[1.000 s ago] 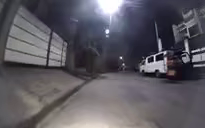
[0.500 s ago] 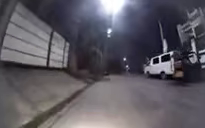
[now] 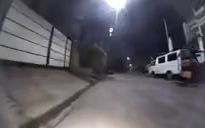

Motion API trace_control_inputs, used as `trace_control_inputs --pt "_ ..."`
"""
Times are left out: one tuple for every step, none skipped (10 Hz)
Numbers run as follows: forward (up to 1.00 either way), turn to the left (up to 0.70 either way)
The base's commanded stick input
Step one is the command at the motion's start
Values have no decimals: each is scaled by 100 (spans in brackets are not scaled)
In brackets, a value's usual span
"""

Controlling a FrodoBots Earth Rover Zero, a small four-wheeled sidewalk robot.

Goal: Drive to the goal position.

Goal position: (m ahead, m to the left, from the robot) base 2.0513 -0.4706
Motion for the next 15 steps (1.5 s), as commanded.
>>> trace_control_inputs --pt "70 -35" --pt "70 -35" --pt "70 -35" --pt "70 -35" --pt "70 -35" --pt "70 -35" --pt "70 -35" --pt "70 -35" --pt "70 -35" --pt "70 -35" --pt "70 -35" --pt "70 -21" --pt "70 -7" --pt "70 0" --pt "70 0"
